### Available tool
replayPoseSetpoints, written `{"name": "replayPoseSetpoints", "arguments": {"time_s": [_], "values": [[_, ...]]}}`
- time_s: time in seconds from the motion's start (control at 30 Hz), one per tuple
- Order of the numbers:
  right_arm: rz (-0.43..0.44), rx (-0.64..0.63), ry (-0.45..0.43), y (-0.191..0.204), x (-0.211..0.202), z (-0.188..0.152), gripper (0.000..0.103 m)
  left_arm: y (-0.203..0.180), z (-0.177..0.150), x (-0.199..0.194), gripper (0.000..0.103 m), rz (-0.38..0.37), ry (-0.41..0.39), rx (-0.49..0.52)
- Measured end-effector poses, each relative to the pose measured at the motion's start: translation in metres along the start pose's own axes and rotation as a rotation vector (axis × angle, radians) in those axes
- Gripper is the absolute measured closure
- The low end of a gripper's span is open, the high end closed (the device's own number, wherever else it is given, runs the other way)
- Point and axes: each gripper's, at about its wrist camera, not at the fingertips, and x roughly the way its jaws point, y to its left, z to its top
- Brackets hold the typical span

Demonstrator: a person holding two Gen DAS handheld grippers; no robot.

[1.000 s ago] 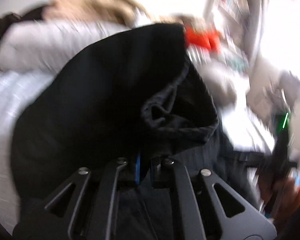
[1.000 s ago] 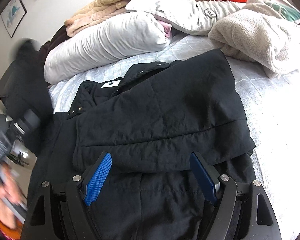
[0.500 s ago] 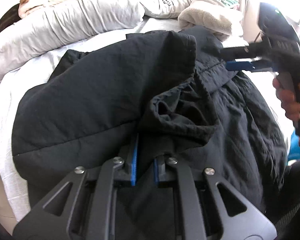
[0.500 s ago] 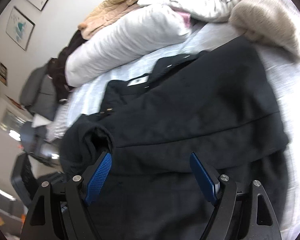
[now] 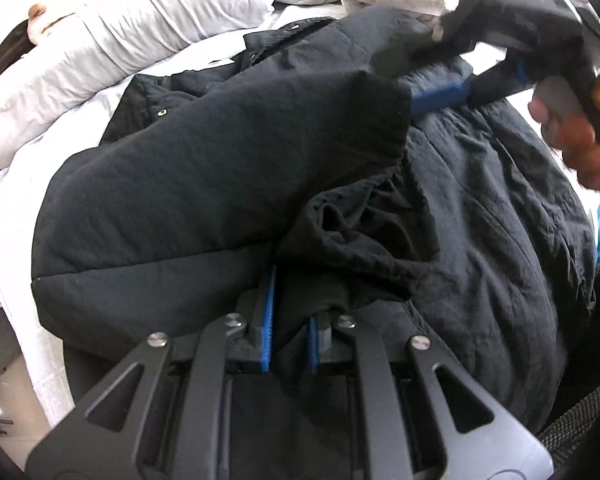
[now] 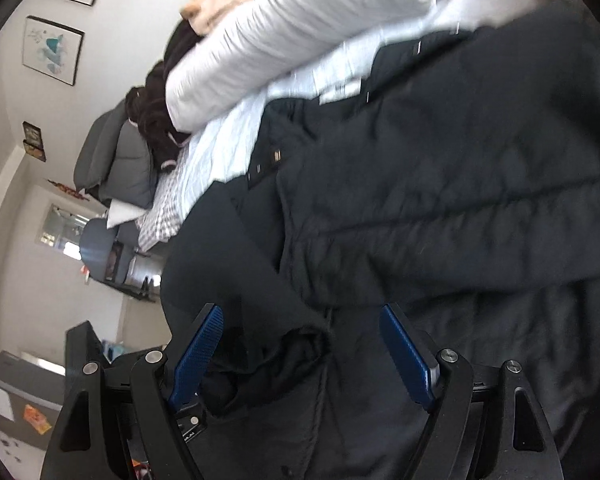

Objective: Fold large clothes

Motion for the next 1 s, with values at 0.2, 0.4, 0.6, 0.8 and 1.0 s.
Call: {"name": "replayPoseSetpoints", "arguments": {"time_s": [0.2,0.4,0.6,0.8,1.0], "values": [[0.02,-0.016,0.035,0.012,0.026,-0.002,0.093,-0.003,-0.002,-0.005,0.085,0.016,0.0,0.019],[-0.23,-0.287,-0.144,0.067,-0.015,0.028,0.096,0.023,-0.005,-0.043,0.032,-0.065,-0.082,-0.053],[-0.422,-0.312,-0.271,0.058,-0.057,0.078,0.096,0.082,-0.015,-0.052,0.032,0.056,-0.087,-0.226],[-0.482,-0.134,-0.232,0.003,-0.065,0.101,0.072,0.13,-0.031,-0.031,0.032,0.019,-0.033,-0.396],[-0.287,-0.1,-0.191,-0.012,-0.071,0.066,0.025,0.151,-0.047,0.006,0.05,-0.083,0.031,-0.533]]}}
